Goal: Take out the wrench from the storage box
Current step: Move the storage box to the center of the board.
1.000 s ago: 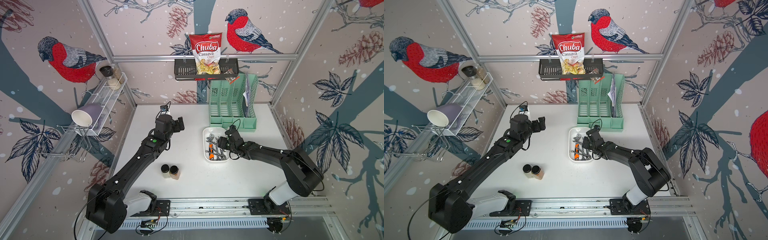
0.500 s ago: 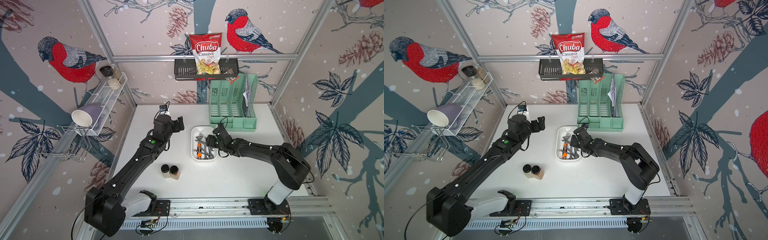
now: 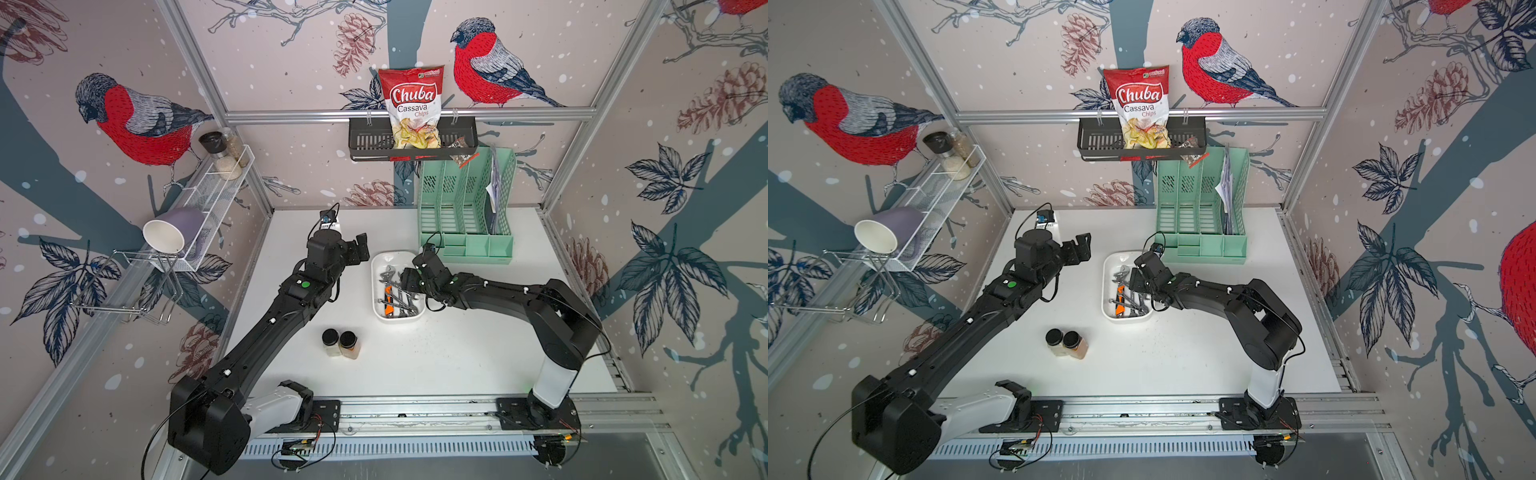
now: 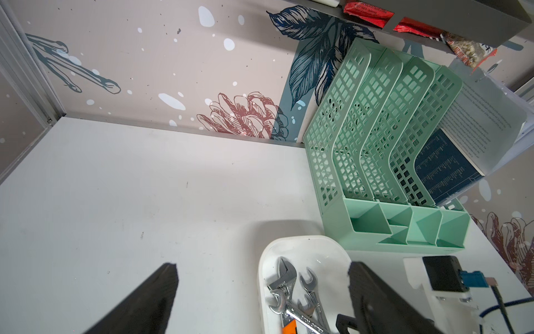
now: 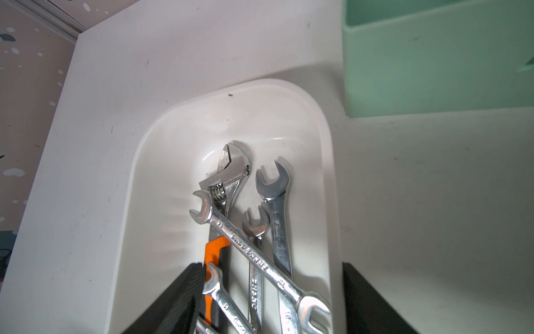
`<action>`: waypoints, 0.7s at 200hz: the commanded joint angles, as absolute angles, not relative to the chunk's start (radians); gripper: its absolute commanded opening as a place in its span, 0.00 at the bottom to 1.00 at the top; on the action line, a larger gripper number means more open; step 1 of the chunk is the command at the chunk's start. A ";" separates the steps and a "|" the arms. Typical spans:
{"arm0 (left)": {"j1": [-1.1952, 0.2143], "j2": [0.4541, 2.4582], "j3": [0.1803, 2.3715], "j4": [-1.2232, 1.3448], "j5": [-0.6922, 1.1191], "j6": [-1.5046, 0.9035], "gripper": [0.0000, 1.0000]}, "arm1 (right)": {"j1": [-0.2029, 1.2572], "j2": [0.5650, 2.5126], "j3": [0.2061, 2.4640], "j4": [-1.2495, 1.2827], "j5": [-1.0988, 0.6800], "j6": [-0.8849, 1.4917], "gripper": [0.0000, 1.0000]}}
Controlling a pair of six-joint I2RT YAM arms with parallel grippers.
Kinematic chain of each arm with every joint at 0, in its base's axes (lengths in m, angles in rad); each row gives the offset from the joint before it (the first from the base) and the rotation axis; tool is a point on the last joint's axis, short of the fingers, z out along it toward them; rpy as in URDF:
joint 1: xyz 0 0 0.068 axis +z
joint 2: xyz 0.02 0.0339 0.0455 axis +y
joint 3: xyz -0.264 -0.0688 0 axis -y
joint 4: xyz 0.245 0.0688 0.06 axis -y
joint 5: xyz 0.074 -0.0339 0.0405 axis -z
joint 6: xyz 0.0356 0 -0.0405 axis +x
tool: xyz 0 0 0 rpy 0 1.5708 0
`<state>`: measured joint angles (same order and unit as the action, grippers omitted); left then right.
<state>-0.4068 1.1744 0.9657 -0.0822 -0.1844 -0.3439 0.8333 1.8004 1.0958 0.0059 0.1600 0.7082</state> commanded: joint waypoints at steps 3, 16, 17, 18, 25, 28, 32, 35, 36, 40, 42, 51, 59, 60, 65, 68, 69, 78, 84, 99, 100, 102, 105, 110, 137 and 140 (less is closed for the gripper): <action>-0.410 1.172 0.975 -0.080 -0.178 -0.353 0.96 | 0.835 1.800 1.115 0.007 0.168 0.684 0.77; -0.410 1.173 0.975 -0.080 -0.181 -0.354 0.96 | 0.834 1.791 1.112 0.000 0.163 0.687 0.78; -0.410 1.173 0.976 -0.081 -0.182 -0.353 0.96 | 0.834 1.790 1.111 0.000 0.163 0.687 0.78; -0.410 1.173 0.976 -0.081 -0.181 -0.354 0.96 | 0.834 1.790 1.111 0.000 0.163 0.687 0.78; -0.410 1.172 0.976 -0.081 -0.183 -0.353 0.96 | 0.836 1.784 1.107 -0.001 0.158 0.689 0.78; -0.409 1.171 0.977 -0.081 -0.183 -0.354 0.96 | 0.837 1.780 1.105 -0.001 0.157 0.690 0.78; -0.410 1.171 0.976 -0.081 -0.184 -0.354 0.96 | 0.838 1.778 1.100 -0.004 0.156 0.692 0.79; -0.410 1.170 0.976 -0.082 -0.184 -0.353 0.96 | 0.837 1.773 1.098 -0.005 0.154 0.693 0.79; -0.410 1.170 0.976 -0.081 -0.184 -0.354 0.96 | 0.838 1.772 1.097 -0.006 0.154 0.693 0.79; -0.410 1.170 0.977 -0.081 -0.184 -0.353 0.96 | 0.840 1.767 1.093 -0.008 0.153 0.695 0.79; -0.410 1.170 0.976 -0.081 -0.184 -0.353 0.96 | 0.840 1.764 1.090 -0.009 0.153 0.695 0.79; -0.410 1.173 0.976 -0.080 -0.184 -0.354 0.96 | 0.842 1.752 1.077 -0.011 0.153 0.698 0.80; -0.410 1.173 0.976 -0.080 -0.183 -0.353 0.95 | 0.841 1.740 1.066 -0.012 0.153 0.702 0.80; -0.410 1.173 0.977 -0.080 -0.183 -0.353 0.96 | 0.842 1.737 1.064 -0.012 0.153 0.701 0.80; -0.410 1.174 0.976 -0.080 -0.183 -0.355 0.96 | 0.843 1.730 1.057 -0.012 0.153 0.702 0.81; -0.410 1.174 0.977 -0.080 -0.183 -0.354 0.96 | 0.843 1.726 1.053 -0.012 0.153 0.704 0.81; -0.410 1.175 0.976 -0.080 -0.183 -0.355 0.96 | 0.843 1.725 1.052 -0.012 0.153 0.704 0.81; -0.410 1.176 0.976 -0.080 -0.181 -0.356 0.96 | 0.846 1.716 1.042 -0.011 0.153 0.706 0.81; -0.410 1.175 0.976 -0.080 -0.182 -0.356 0.96 | 0.847 1.711 1.039 -0.012 0.151 0.706 0.81; -0.410 1.176 0.977 -0.081 -0.181 -0.356 0.96 | 0.848 1.704 1.034 -0.011 0.146 0.707 0.81; -0.410 1.176 0.976 -0.080 -0.181 -0.357 0.96 | 0.849 1.704 1.034 -0.011 0.146 0.707 0.81; -0.410 1.177 0.976 -0.081 -0.181 -0.357 0.96 | 0.851 1.703 1.034 -0.010 0.146 0.707 0.81; -0.410 1.176 0.976 -0.082 -0.182 -0.356 0.96 | 0.852 1.704 1.033 -0.009 0.144 0.707 0.81; -0.410 1.176 0.976 -0.081 -0.183 -0.357 0.96 | 0.854 1.703 1.032 -0.007 0.140 0.708 0.81; -0.410 1.176 0.976 -0.083 -0.192 -0.355 0.96 | 0.855 1.704 1.029 0.003 0.121 0.712 0.81; -0.410 1.175 0.975 -0.083 -0.192 -0.354 0.96 | 0.856 1.702 1.028 0.004 0.120 0.713 0.81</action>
